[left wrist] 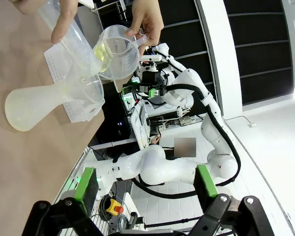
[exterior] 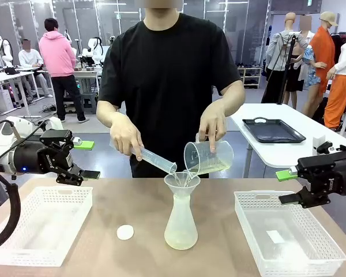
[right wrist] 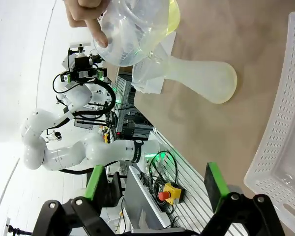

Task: Prepare the solutions needed for the experiment.
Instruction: Once the solution is in the Big flask , pick up the Plastic Funnel and place it back into the right Organizing basket.

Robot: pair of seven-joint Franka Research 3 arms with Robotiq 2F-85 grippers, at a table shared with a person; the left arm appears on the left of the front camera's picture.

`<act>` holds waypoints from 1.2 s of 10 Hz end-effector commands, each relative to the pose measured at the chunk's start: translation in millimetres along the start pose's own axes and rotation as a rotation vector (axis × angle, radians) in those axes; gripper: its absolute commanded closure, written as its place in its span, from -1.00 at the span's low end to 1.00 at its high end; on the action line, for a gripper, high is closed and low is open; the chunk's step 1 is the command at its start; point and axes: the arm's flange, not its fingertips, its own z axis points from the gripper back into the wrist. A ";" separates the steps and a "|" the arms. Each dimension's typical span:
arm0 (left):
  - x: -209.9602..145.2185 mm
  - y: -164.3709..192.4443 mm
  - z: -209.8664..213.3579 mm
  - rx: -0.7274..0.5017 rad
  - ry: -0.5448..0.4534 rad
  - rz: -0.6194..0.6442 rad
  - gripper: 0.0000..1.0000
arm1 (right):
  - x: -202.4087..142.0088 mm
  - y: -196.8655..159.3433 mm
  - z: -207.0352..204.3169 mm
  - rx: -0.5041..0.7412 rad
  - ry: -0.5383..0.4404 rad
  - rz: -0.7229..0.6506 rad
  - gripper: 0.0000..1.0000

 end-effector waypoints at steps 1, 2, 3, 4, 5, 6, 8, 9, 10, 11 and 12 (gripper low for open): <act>0.2 -2.0 -1.1 -0.016 0.001 0.000 -1.00 | 0.3 2.1 -0.1 0.007 -0.003 0.009 -1.00; 0.2 -2.0 -1.1 -0.016 0.001 0.000 -1.00 | 0.3 2.1 -0.1 0.007 -0.003 0.009 -1.00; 0.2 -2.0 -1.1 -0.016 0.001 0.000 -1.00 | 0.3 2.1 -0.1 0.007 -0.003 0.009 -1.00; 0.2 -2.0 -1.1 -0.016 0.001 0.000 -1.00 | 0.3 2.1 -0.1 0.007 -0.003 0.009 -1.00; 0.2 -2.0 -1.1 -0.016 0.001 0.000 -1.00 | 0.3 2.1 -0.1 0.007 -0.003 0.009 -1.00; 0.2 -2.0 -1.1 -0.016 0.001 0.000 -1.00 | 0.3 2.1 -0.1 0.007 -0.003 0.009 -1.00; 0.2 -2.0 -1.1 -0.016 0.001 0.000 -1.00 | 0.3 2.1 -0.1 0.007 -0.003 0.009 -1.00; 0.2 -2.0 -1.1 -0.016 0.001 0.000 -1.00 | 0.3 2.1 -0.1 0.007 -0.003 0.009 -1.00; 0.2 -2.0 -1.1 -0.016 0.001 0.000 -1.00 | 0.3 2.1 -0.1 0.007 -0.003 0.009 -1.00; 0.2 -2.0 -1.1 -0.016 0.001 0.000 -1.00 | 0.3 2.1 -0.1 0.007 -0.003 0.009 -1.00; 0.2 -2.0 -1.1 -0.016 0.001 0.000 -1.00 | 0.3 2.1 -0.1 0.007 -0.003 0.009 -1.00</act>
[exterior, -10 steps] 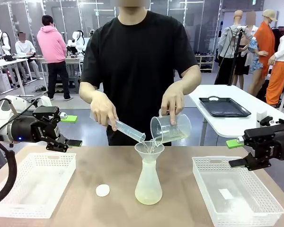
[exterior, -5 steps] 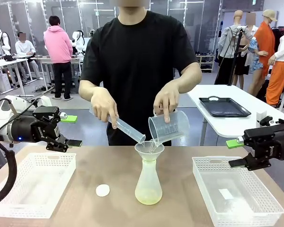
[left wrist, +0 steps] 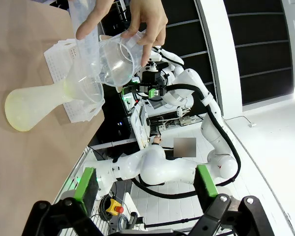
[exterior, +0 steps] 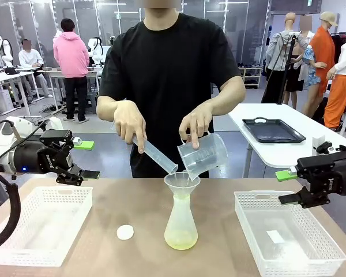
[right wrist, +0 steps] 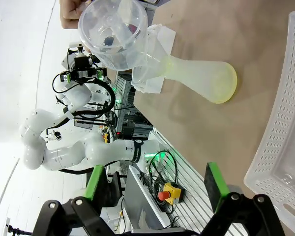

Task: Prepare the solutions needed for the experiment.
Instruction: Once the solution is in the Big flask , pick up the Plastic Funnel and place it back into the right Organizing basket.

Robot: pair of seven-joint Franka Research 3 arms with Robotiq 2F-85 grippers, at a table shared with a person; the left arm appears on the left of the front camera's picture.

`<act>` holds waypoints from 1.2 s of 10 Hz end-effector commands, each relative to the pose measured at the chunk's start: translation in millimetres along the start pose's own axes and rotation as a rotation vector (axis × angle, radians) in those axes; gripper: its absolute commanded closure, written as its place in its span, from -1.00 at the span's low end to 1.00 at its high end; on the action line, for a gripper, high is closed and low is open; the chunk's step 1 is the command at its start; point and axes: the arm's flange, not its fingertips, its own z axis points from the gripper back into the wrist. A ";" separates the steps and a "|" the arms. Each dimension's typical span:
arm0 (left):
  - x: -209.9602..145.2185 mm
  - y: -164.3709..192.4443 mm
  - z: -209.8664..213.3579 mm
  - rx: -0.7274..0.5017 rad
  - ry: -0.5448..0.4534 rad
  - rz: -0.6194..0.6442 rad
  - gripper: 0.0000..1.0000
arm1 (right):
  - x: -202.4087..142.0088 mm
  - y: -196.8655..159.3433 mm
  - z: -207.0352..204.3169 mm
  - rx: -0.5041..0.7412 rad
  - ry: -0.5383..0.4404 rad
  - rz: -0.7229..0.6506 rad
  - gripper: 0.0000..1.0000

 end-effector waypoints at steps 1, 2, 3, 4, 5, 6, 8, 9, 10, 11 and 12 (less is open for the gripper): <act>0.2 -2.0 -1.1 -0.016 0.001 0.000 -1.00 | 0.2 1.9 0.6 0.009 -0.004 0.009 -1.00; 0.2 -2.0 -1.1 -0.016 0.001 0.000 -1.00 | 0.2 1.9 0.6 0.009 -0.004 0.009 -1.00; 0.2 -2.0 -1.1 -0.016 0.001 0.000 -1.00 | 0.2 1.9 0.6 0.009 -0.004 0.009 -1.00; 0.2 -2.0 -1.1 -0.016 0.001 0.000 -1.00 | 0.2 1.9 0.6 0.009 -0.004 0.009 -1.00; 0.2 -2.0 -1.1 -0.016 0.001 0.000 -1.00 | 0.2 1.9 0.6 0.009 -0.004 0.009 -1.00; 0.2 -2.0 -1.1 -0.016 0.001 0.000 -1.00 | 0.2 1.9 0.6 0.009 -0.004 0.009 -1.00; 0.2 -2.0 -1.1 -0.016 0.001 0.000 -1.00 | 0.2 1.9 0.6 0.009 -0.004 0.009 -1.00; 0.2 -2.0 -1.1 -0.016 0.001 0.000 -1.00 | 0.2 1.9 0.6 0.009 -0.004 0.009 -1.00; 0.2 -2.0 -1.1 -0.016 0.001 0.000 -1.00 | 0.2 1.9 0.6 0.009 -0.004 0.009 -1.00; 0.2 -2.0 -1.1 -0.016 0.001 0.000 -1.00 | 0.2 1.9 0.6 0.009 -0.004 0.009 -1.00; 0.2 -2.0 -1.1 -0.016 0.001 0.000 -1.00 | 0.2 1.9 0.6 0.009 -0.004 0.009 -1.00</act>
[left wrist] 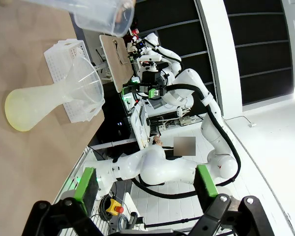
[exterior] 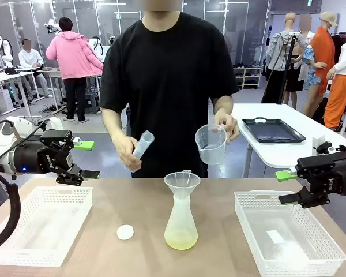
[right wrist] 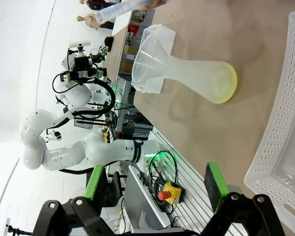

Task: Prepare the solutions needed for the experiment.
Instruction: Once the solution is in the Big flask , pick up the Plastic Funnel and place it back into the right Organizing basket.

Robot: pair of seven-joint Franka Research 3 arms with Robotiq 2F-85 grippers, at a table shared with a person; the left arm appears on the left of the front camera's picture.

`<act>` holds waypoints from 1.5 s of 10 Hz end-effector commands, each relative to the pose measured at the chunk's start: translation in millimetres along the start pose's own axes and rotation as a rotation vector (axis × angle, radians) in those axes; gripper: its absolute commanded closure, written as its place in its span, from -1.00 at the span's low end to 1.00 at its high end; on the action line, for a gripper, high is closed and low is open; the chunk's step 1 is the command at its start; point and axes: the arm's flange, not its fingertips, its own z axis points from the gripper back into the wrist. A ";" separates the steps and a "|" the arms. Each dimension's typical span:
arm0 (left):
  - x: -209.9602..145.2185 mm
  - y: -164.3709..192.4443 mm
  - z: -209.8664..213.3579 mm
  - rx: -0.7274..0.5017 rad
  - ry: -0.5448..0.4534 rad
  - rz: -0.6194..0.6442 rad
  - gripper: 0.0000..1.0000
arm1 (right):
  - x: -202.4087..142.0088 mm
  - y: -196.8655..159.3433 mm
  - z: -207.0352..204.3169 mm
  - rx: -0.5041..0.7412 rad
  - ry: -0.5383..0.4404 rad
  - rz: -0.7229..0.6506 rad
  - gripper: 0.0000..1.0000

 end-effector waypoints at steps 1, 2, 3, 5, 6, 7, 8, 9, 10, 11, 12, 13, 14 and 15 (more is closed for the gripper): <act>0.2 -2.0 -1.1 -0.016 0.001 0.000 -1.00 | 0.2 1.8 0.6 0.009 -0.004 0.009 -1.00; 0.2 -2.0 -1.1 -0.016 0.001 0.000 -1.00 | 0.2 1.8 0.6 0.009 -0.004 0.009 -1.00; 0.2 -2.0 -1.1 -0.016 0.001 0.000 -1.00 | 0.2 1.8 0.6 0.009 -0.004 0.009 -1.00; 0.2 -2.0 -1.1 -0.016 0.001 0.000 -1.00 | 0.2 1.8 0.6 0.009 -0.004 0.009 -1.00; 0.2 -2.0 -1.1 -0.016 0.001 0.000 -1.00 | 0.2 1.8 0.6 0.009 -0.004 0.009 -1.00; 0.2 -2.0 -1.1 -0.016 0.001 0.000 -1.00 | 0.2 1.8 0.6 0.009 -0.004 0.009 -1.00; 0.2 -2.0 -1.1 -0.016 0.001 0.000 -1.00 | 0.2 1.8 0.6 0.009 -0.004 0.009 -1.00; 0.2 -2.0 -1.1 -0.016 0.001 0.000 -1.00 | 0.2 1.8 0.6 0.009 -0.004 0.009 -1.00; 0.2 -2.0 -1.1 -0.016 0.001 0.000 -1.00 | 0.2 1.8 0.6 0.009 -0.004 0.009 -1.00; 0.2 -2.0 -1.1 -0.016 0.001 0.000 -1.00 | 0.2 1.8 0.6 0.009 -0.004 0.009 -1.00; 0.2 -2.0 -1.1 -0.016 0.001 0.000 -1.00 | 0.2 1.8 0.6 0.009 -0.004 0.009 -1.00; 0.2 -2.0 -1.1 -0.016 0.001 0.000 -1.00 | 0.2 1.8 0.6 0.009 -0.004 0.009 -1.00; 0.2 -2.0 -1.1 -0.016 0.001 0.000 -1.00 | 0.2 1.8 0.6 0.009 -0.004 0.009 -1.00; 0.2 -2.0 -1.1 -0.016 0.001 0.000 -1.00 | 0.0 0.0 0.0 0.000 0.000 0.000 -1.00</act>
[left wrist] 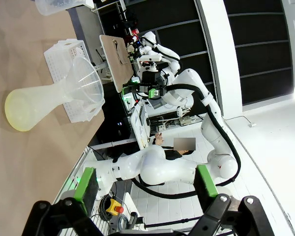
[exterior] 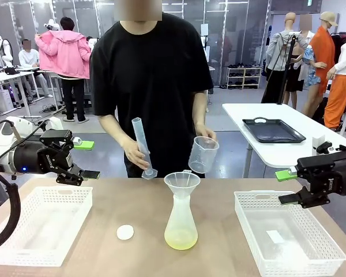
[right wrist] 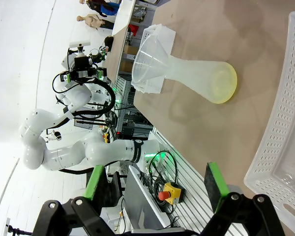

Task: Prepare the solutions needed for the experiment.
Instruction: Once the solution is in the Big flask , pick up the Plastic Funnel and place it back into the right Organizing basket.

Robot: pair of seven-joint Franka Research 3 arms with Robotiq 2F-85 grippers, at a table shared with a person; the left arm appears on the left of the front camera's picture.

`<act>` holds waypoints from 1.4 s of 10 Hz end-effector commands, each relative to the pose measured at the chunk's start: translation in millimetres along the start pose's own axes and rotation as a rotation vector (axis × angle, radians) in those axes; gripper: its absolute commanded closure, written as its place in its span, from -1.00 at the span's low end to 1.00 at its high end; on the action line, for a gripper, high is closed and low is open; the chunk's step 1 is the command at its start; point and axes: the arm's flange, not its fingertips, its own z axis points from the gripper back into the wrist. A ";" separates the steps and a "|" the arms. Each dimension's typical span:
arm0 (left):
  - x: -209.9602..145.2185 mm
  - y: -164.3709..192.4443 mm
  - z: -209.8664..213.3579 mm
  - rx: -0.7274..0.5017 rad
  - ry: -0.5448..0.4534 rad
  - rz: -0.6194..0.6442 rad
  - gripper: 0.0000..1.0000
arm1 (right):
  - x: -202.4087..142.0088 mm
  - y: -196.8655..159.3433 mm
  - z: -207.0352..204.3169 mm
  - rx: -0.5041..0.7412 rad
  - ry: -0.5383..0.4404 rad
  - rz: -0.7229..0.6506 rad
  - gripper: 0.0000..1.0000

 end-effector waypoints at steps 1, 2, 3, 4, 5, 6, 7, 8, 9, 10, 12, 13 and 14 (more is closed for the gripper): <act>0.2 -2.0 -1.1 -0.016 0.000 0.000 -1.00 | 10.8 11.4 -4.2 -0.020 0.021 0.085 -1.00; 0.2 -2.0 -1.1 -0.016 0.000 0.000 -1.00 | 23.0 25.5 -10.5 -0.088 0.076 0.163 -1.00; 0.2 -2.0 -1.1 -0.016 0.000 0.000 -1.00 | 37.8 40.0 -19.1 -0.178 0.124 0.217 -1.00; 0.2 -2.0 -1.1 -0.016 0.000 0.000 -1.00 | 53.4 54.1 -30.4 -0.248 0.177 0.267 -1.00; 0.2 -2.0 -1.1 -0.016 0.000 0.000 -1.00 | 70.0 70.9 -46.0 -0.333 0.231 0.330 -1.00; 0.2 -2.0 -1.1 -0.016 0.000 0.000 -1.00 | 83.1 85.1 -60.7 -0.413 0.285 0.395 -1.00; 0.2 -2.0 -1.1 -0.016 0.000 0.000 -1.00 | 93.9 99.0 -75.4 -0.468 0.332 0.458 -1.00; 0.2 -2.0 -1.1 -0.016 0.000 0.000 -1.00 | 100.4 112.8 -89.5 -0.534 0.372 0.508 -1.00; 0.2 -2.0 -1.1 -0.016 0.000 0.000 -1.00 | 104.7 123.7 -102.4 -0.573 0.410 0.544 -1.00; 0.2 -2.0 -1.1 -0.016 0.000 0.000 -1.00 | 108.3 130.9 -114.3 -0.617 0.440 0.589 -1.00; 0.2 -2.0 -1.1 -0.016 0.000 0.000 -1.00 | 110.8 137.5 -125.1 -0.621 0.465 0.626 -1.00; 0.2 -2.0 -1.1 -0.016 0.000 0.000 -1.00 | 104.6 135.5 -116.6 -0.586 0.453 0.618 -1.00; 0.2 -2.0 -1.1 -0.016 0.000 0.000 -1.00 | 104.6 135.5 -116.6 -0.586 0.453 0.618 -1.00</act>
